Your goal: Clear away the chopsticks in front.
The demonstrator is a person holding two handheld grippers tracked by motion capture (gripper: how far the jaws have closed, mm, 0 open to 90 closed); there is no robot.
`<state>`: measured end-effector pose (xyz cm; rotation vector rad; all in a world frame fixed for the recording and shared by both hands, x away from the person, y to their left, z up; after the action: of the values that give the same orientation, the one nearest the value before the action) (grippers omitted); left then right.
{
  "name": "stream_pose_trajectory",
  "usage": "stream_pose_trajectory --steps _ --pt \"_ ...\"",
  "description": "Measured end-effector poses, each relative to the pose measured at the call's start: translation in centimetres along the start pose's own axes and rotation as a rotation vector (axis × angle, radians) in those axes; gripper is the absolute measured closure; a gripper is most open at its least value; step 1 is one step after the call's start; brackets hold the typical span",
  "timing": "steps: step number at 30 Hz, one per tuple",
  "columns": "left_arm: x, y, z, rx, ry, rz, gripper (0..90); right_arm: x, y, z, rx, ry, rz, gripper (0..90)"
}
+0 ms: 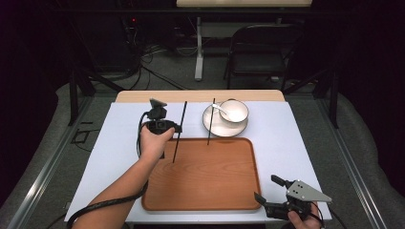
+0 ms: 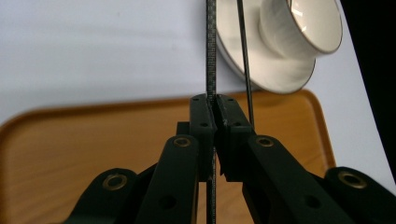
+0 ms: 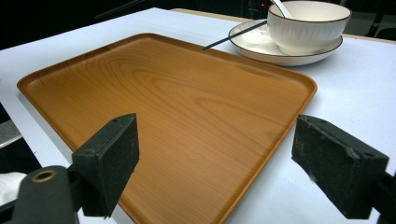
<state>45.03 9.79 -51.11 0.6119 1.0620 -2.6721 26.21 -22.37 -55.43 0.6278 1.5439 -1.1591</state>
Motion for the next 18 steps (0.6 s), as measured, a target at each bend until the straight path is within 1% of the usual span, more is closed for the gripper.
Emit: stream_pose_trajectory --steps 1,2,3,4,5,6,7,8,9,13,15,18 --pt "0.0 0.0 0.0 0.0 0.0 0.0 85.9 0.0 0.0 0.0 0.0 0.0 0.0 14.6" --pt "0.6 -0.3 -0.1 0.0 0.008 -0.007 85.9 0.0 0.0 0.0 0.0 0.002 0.003 14.6" --pt "1.1 -0.4 -0.1 0.003 0.008 -0.005 85.9 0.0 0.0 0.0 0.0 0.005 0.004 14.6" --pt "2.0 -1.0 -0.1 0.014 0.006 -0.006 85.9 -0.1 0.0 0.0 0.001 0.007 0.006 14.6" --pt "2.0 -1.0 -0.1 0.014 0.006 -0.006 85.9 -0.1 0.0 0.0 0.001 0.007 0.006 14.6" --pt "2.4 -1.2 -0.1 0.013 0.013 -0.011 85.9 -0.1 0.0 -0.1 0.002 0.004 0.006 14.5" --pt "2.7 -1.4 -0.2 0.01 0.016 -0.014 85.9 -0.1 0.0 -0.1 0.002 0.004 0.006 14.5" --pt "3.5 -1.7 -0.3 0.005 0.017 -0.018 85.9 -0.1 0.0 -0.1 0.0 0.0 0.009 14.5" --pt "3.5 -1.7 -0.3 0.005 0.017 -0.018 85.9 -0.1 0.0 -0.1 0.0 0.0 0.009 14.5" --pt "5.0 -2.2 -0.4 -0.009 0.021 -0.03 85.9 -0.1 0.0 0.0 0.004 0.008 0.009 14.5" --pt "5.8 -2.4 -0.6 -0.021 0.029 -0.035 85.9 -0.1 0.0 0.0 0.004 0.005 0.012 14.5" --pt "6.9 -2.5 -0.7 -0.019 0.023 -0.039 85.9 -0.1 0.0 -0.1 0.002 0.002 0.016 14.6"
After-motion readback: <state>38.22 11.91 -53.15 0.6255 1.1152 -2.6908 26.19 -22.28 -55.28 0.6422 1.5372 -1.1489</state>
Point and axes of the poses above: each handheld gripper's, and its own axes: y roughly forward along the jaws, x roughly out of its underside, z roughly to its right, the point moved 7 cm from there along y, roughly forward along the jaws, and after that the axes turned 15 degrees about x, right-handed, at the moved point
